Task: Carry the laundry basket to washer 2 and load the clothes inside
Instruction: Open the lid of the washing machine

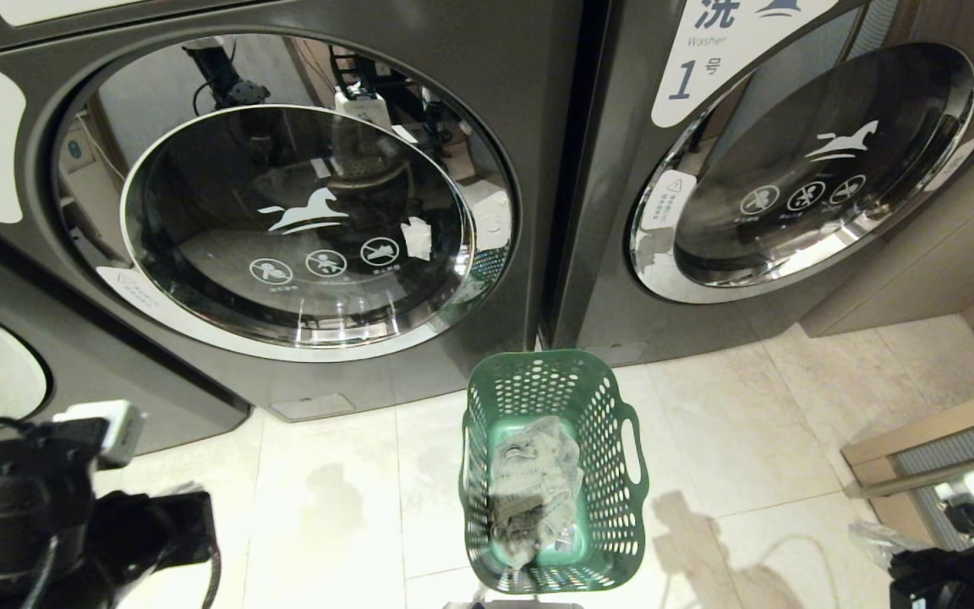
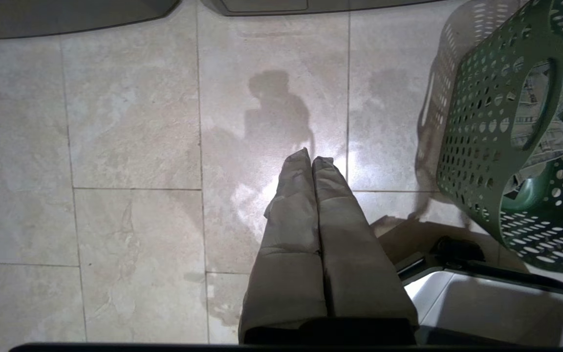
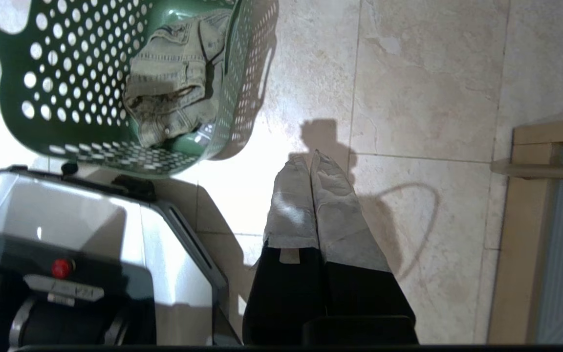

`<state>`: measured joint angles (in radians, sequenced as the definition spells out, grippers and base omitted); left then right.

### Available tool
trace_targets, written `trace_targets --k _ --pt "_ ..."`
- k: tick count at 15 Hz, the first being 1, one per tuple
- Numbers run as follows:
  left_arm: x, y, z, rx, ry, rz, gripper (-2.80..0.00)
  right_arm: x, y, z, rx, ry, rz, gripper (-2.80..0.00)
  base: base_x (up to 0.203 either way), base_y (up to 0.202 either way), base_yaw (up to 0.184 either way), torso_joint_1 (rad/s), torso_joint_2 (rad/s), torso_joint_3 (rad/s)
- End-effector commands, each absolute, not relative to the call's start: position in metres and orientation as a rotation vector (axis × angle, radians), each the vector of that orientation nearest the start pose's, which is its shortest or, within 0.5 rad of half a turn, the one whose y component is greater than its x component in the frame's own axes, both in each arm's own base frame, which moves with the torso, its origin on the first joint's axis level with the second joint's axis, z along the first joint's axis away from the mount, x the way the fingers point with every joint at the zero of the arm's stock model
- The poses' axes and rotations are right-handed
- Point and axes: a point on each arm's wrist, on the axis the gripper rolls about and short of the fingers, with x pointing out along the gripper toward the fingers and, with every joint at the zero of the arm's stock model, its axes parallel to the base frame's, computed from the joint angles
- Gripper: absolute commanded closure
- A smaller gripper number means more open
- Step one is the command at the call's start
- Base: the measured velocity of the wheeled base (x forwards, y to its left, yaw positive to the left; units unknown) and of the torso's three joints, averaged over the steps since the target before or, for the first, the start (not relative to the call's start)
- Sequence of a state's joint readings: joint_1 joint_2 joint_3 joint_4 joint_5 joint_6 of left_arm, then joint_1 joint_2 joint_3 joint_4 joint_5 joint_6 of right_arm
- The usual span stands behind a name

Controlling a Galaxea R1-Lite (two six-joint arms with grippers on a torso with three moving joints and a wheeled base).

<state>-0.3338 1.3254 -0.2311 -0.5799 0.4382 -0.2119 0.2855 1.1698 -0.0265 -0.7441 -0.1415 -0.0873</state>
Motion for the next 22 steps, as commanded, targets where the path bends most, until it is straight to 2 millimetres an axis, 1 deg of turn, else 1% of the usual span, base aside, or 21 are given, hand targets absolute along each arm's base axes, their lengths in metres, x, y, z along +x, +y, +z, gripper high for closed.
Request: trace_targets --k 1,3,5,6,8,10,11,13,15,18,20,22 --pt "0.125 -0.030 0.122 -0.036 0.409 0.175 0.00 0.079 0.020 0.118 -0.167 0.334 0.166 0.00 0.000 0.000 0.000 0.000 0.00 0.000" --pt "0.104 -0.022 0.117 -0.030 0.417 0.181 0.00 0.046 0.011 0.113 -0.191 0.438 0.215 0.00 0.000 0.000 0.000 0.000 0.00 0.000" --pt "0.086 -0.017 0.116 -0.033 0.421 0.166 0.00 0.019 0.005 0.100 -0.205 0.560 0.274 0.00 0.000 0.000 0.000 0.000 0.00 0.000" --pt "0.078 -0.015 0.117 -0.041 0.418 0.143 0.00 0.010 0.003 0.092 -0.205 0.560 0.293 0.00 0.000 0.000 0.000 0.000 0.00 0.000" --pt "0.060 -0.010 0.118 -0.047 0.438 0.101 0.00 -0.002 0.000 0.086 -0.195 0.471 0.318 0.00 0.000 0.000 0.000 0.000 0.00 0.000" --pt "0.044 -0.006 0.122 -0.035 0.501 0.076 0.00 -0.007 -0.001 0.083 -0.185 0.429 0.303 0.00 0.000 0.000 0.000 0.000 0.00 0.000" --pt "0.042 -0.005 0.125 -0.043 0.498 0.079 0.00 -0.007 -0.001 0.083 -0.175 0.432 0.257 0.00 0.000 0.000 0.000 0.000 0.00 0.000" --pt "0.037 -0.002 0.121 -0.058 0.484 0.122 0.00 -0.008 0.000 0.082 -0.153 0.426 0.171 0.00 0.000 0.000 0.000 0.000 0.00 0.000" --pt "0.031 0.002 0.119 -0.082 0.455 0.193 0.00 -0.012 0.000 0.082 -0.136 0.386 0.090 0.00 0.000 0.000 0.000 0.000 0.00 0.000" --pt "0.023 0.005 0.115 -0.108 0.407 0.277 0.00 -0.018 0.000 0.081 -0.131 0.311 0.061 0.00 0.000 0.000 0.000 0.000 0.00 0.000" --pt "0.016 0.006 0.109 -0.120 0.378 0.310 0.00 -0.020 0.001 0.081 -0.116 0.300 0.029 0.00 0.000 0.000 0.000 0.000 0.00 0.000" --pt "0.009 0.007 0.097 -0.128 0.365 0.320 0.00 -0.021 0.001 0.080 -0.119 0.286 0.033 0.00 0.000 0.000 0.000 0.000 0.00 0.000"
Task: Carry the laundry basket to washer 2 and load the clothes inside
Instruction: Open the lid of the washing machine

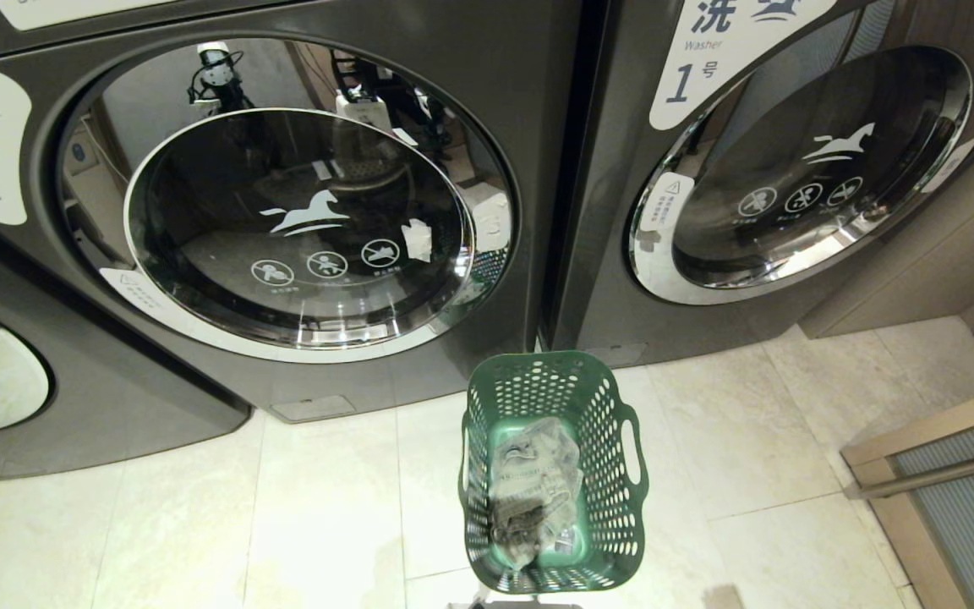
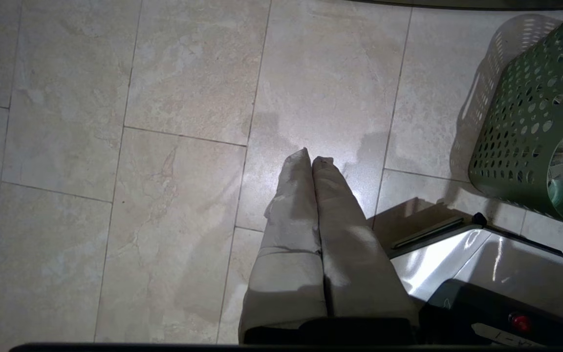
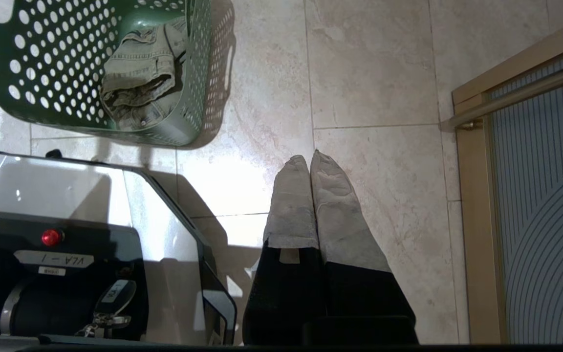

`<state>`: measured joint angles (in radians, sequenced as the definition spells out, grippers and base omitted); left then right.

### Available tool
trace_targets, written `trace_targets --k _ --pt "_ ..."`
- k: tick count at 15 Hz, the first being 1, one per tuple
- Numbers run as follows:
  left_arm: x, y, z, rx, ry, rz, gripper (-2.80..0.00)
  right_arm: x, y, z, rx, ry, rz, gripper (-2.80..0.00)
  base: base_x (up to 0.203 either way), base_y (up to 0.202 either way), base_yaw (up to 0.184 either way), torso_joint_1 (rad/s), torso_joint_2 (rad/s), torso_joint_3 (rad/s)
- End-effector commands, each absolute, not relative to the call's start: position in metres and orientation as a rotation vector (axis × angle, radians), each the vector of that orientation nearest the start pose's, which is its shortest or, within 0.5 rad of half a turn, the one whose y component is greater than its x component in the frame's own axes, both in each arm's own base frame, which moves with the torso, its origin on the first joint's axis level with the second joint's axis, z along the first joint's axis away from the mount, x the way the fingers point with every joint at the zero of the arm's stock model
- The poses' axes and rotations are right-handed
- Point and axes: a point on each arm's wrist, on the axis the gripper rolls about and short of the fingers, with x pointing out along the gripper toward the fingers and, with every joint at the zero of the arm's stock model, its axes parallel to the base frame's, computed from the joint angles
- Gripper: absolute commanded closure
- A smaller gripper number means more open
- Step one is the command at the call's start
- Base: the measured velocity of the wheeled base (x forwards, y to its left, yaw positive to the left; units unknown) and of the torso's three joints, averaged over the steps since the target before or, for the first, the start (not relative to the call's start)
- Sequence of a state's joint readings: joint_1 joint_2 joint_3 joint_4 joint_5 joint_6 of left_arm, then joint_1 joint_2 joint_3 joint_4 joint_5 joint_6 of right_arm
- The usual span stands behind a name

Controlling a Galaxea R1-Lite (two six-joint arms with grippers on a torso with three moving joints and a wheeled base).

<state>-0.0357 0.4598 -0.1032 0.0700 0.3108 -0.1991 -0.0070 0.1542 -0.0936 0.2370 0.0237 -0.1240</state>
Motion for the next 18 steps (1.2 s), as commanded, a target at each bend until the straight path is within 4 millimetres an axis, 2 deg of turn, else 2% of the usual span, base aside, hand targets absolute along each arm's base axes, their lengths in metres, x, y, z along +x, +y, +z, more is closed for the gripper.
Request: trace_targets --k 1,4,8,11,18 --pt "0.006 0.007 0.095 -0.136 0.342 0.313 0.00 -0.023 0.001 0.080 -0.121 0.251 0.034 0.00 0.000 0.000 0.000 0.000 0.00 0.000" --pt "-0.002 0.005 0.094 -0.159 0.289 0.238 0.00 -0.032 0.001 0.077 -0.120 0.147 0.023 0.00 0.000 0.000 0.000 0.000 0.00 0.000" --pt "-0.018 0.004 0.092 -0.155 0.173 0.166 0.00 -0.032 0.001 0.077 -0.114 0.145 0.022 0.00 0.000 0.000 0.000 0.000 0.00 0.000" --pt "-0.031 0.002 0.085 0.025 0.123 0.075 0.00 -0.032 0.001 0.077 -0.118 0.144 0.029 0.00 0.000 0.000 0.000 0.000 0.00 0.000" --pt "-0.031 0.000 0.077 0.045 0.141 -0.005 0.00 -0.032 0.001 0.076 -0.119 0.146 0.023 0.00 0.000 0.000 0.000 0.000 0.00 0.000"
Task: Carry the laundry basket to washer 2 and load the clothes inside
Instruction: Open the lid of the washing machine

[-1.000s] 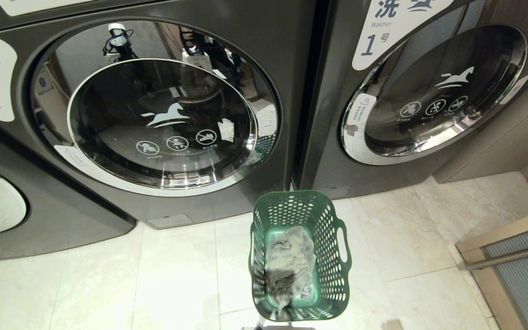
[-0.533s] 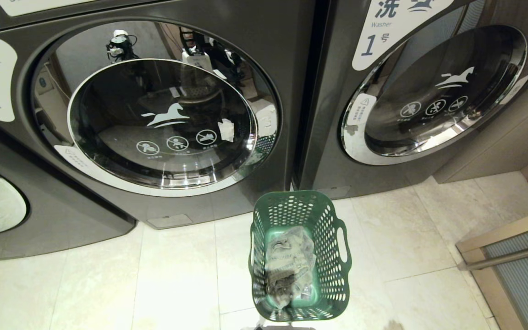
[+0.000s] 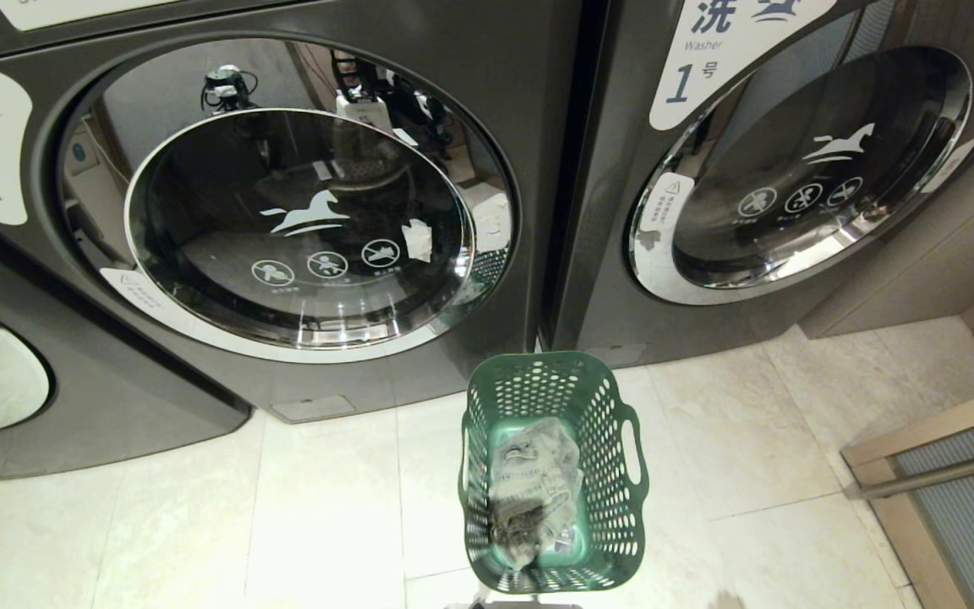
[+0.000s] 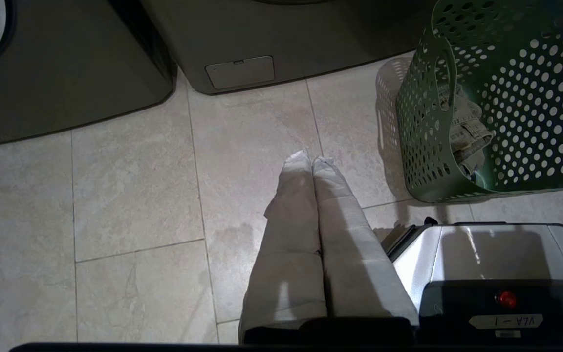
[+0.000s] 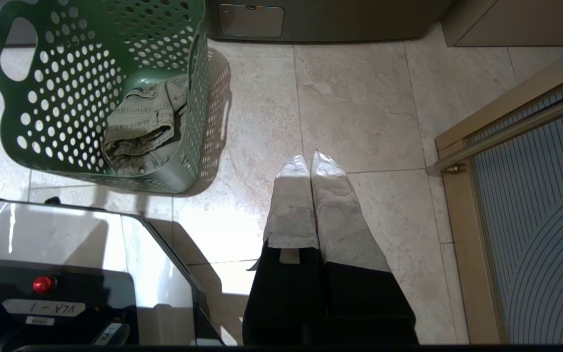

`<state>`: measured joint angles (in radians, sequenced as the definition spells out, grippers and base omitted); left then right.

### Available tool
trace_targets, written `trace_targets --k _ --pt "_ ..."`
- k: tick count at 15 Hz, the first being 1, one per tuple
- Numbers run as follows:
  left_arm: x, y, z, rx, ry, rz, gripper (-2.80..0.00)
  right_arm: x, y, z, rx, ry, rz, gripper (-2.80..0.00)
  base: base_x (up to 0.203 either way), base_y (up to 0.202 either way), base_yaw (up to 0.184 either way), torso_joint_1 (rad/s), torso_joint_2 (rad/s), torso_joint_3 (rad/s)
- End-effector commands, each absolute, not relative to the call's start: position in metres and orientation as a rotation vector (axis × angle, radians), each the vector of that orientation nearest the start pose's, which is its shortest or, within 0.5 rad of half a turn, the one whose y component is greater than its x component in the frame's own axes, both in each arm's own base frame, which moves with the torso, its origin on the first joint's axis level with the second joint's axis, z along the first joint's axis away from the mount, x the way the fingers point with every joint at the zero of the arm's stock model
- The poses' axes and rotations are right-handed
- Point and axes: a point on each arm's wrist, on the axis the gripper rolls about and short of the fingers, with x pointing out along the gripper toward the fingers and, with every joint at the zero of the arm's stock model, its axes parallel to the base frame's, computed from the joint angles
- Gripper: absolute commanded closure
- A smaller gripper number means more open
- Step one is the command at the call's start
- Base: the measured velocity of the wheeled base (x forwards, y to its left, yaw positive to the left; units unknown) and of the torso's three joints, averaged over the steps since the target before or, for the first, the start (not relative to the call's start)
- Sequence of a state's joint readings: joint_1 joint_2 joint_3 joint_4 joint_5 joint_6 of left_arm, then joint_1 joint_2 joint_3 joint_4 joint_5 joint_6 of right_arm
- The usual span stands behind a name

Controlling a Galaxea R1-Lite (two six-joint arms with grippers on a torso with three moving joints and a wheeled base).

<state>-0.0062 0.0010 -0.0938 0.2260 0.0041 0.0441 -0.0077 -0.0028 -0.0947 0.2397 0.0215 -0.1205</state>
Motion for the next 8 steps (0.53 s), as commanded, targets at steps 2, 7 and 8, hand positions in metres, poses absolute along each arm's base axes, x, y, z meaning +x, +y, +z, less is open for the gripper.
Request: trace_targets --k 2,7,8 --pt "-0.0315 0.0003 0.0770 0.041 0.140 -0.004 0.00 -0.0318 0.0007 0.0768 -0.115 0.145 0.022 0.00 0.000 0.000 0.000 0.000 0.00 0.000" --pt "-0.0315 0.0003 0.0769 0.019 0.140 -0.001 0.00 -0.0318 0.0007 0.0768 -0.114 0.145 0.022 0.00 0.000 0.000 0.000 0.000 0.00 0.000" --pt "-0.0314 0.0003 0.0765 0.018 0.141 -0.001 0.00 -0.0317 0.0007 0.0764 -0.117 0.147 0.023 0.00 0.000 0.000 0.000 0.000 0.00 0.000"
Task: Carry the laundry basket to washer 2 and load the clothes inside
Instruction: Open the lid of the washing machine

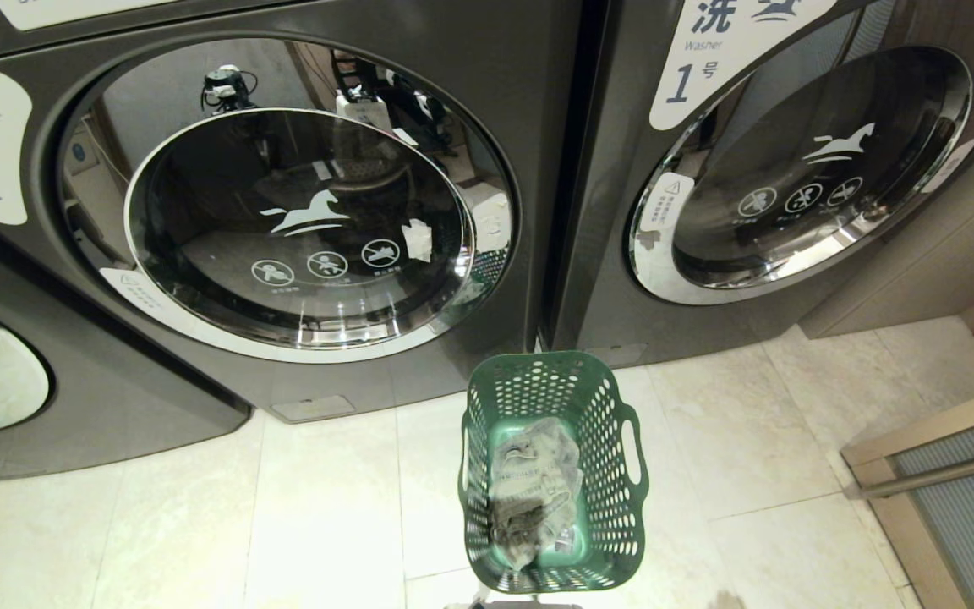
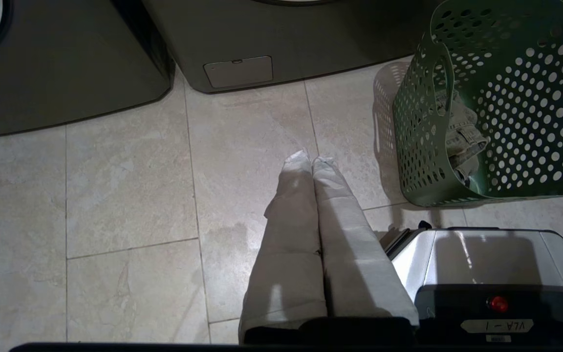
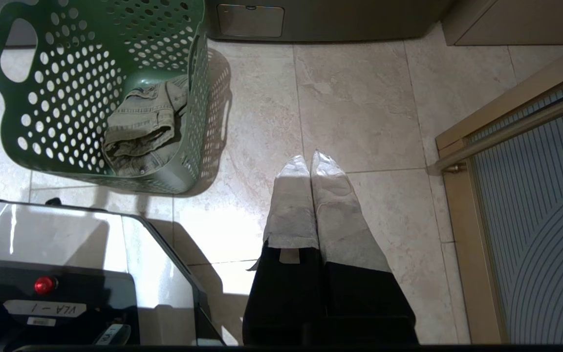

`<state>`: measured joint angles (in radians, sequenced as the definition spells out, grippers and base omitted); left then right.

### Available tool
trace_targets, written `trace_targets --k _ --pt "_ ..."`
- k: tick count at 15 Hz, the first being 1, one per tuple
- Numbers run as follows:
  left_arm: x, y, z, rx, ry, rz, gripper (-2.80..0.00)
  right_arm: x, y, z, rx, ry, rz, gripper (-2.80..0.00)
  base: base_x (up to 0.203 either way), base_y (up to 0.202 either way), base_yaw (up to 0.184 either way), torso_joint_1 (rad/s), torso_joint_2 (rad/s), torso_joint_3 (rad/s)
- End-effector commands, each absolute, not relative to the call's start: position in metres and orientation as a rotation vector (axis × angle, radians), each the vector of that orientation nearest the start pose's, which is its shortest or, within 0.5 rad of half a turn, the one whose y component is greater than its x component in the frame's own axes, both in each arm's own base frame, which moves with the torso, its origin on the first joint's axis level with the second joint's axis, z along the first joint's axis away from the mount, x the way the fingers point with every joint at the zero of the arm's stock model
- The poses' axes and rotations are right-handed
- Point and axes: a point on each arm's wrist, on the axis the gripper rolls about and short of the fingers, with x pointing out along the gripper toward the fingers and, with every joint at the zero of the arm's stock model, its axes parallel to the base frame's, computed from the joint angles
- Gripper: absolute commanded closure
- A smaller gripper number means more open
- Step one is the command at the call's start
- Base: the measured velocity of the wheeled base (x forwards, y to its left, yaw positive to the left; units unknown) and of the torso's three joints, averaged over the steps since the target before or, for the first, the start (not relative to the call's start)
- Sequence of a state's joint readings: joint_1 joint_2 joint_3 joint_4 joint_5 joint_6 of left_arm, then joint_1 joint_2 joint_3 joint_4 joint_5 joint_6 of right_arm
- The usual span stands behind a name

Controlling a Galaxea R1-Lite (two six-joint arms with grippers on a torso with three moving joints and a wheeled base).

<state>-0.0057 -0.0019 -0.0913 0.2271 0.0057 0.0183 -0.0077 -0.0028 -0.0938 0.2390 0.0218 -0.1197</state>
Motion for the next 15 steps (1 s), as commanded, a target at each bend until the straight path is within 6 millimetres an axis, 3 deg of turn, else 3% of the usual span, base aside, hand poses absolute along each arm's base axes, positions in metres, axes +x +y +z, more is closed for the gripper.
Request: trace_targets --k 1,15 --pt "-0.0314 0.0003 0.0765 0.021 0.141 -0.001 0.00 -0.0313 0.0008 0.0755 -0.126 0.148 0.025 0.00 0.000 0.000 0.000 0.000 0.00 0.000" --pt "-0.0311 0.0005 0.0769 -0.012 0.135 0.009 0.00 -0.0313 0.0007 0.0755 -0.117 0.148 0.023 0.00 0.000 0.000 0.000 0.000 0.00 0.000"
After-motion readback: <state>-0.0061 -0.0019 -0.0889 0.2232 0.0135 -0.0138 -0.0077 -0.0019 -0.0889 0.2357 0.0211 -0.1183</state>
